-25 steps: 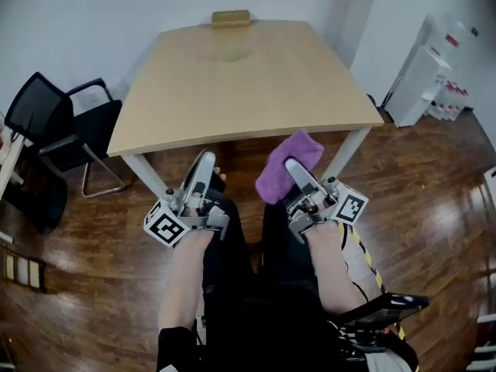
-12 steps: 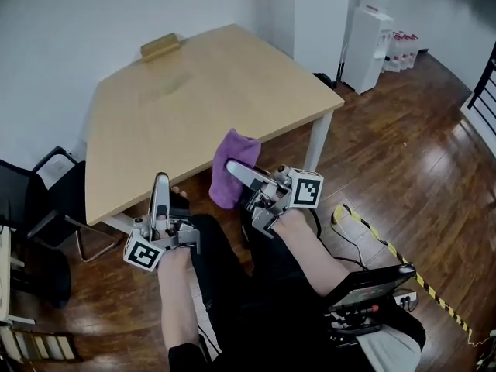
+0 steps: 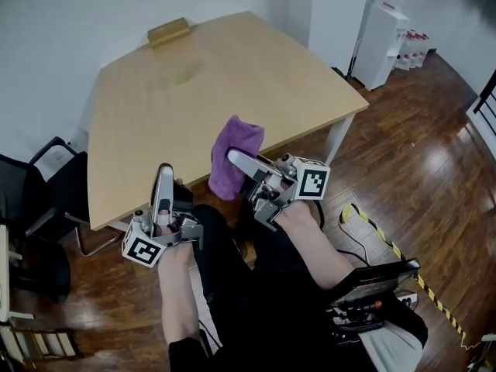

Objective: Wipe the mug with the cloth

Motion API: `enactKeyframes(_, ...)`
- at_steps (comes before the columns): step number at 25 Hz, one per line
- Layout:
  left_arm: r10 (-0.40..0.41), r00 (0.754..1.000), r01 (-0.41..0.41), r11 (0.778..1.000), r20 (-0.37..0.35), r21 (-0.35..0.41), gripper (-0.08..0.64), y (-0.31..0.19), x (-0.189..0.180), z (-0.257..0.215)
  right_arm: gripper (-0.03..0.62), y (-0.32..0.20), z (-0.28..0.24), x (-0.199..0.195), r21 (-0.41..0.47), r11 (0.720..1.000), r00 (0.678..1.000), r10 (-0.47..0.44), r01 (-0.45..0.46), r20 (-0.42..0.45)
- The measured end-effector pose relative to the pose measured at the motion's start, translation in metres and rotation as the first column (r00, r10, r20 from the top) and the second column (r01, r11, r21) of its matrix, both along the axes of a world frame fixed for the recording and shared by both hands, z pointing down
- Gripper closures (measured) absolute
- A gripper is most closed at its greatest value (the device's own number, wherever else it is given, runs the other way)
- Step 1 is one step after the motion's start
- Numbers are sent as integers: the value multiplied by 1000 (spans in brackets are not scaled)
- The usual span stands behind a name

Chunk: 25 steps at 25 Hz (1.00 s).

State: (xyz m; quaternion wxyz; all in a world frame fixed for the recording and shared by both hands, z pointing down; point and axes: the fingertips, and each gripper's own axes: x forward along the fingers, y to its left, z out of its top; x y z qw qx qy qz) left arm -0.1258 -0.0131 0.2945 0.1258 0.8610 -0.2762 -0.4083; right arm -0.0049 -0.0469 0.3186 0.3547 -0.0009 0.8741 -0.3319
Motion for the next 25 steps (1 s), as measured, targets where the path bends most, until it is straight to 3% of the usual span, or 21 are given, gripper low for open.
enactKeyframes(7, 21, 1000, -21, 999, 18, 24, 558, -71, -27, -16, 535, -78, -5, -35, 3, 1000, 1000, 14, -13, -22)
enactKeyframes(19, 20, 996, -29, 993, 83, 112, 558, -59, -15, -29, 535, -75, -13, -37, 63, 998, 1000, -14, 14, -9)
enactKeyframes(23, 13, 978, -35, 994, 207, 103, 558, -64, -7, -25, 535, -75, 3, -29, 11, 1000, 999, -23, 23, 34)
enactKeyframes(25, -45, 939, 8, 994, 340, 109, 558, -74, -9, -25, 535, -80, 10, -28, 11, 1000, 1000, -18, 18, 25)
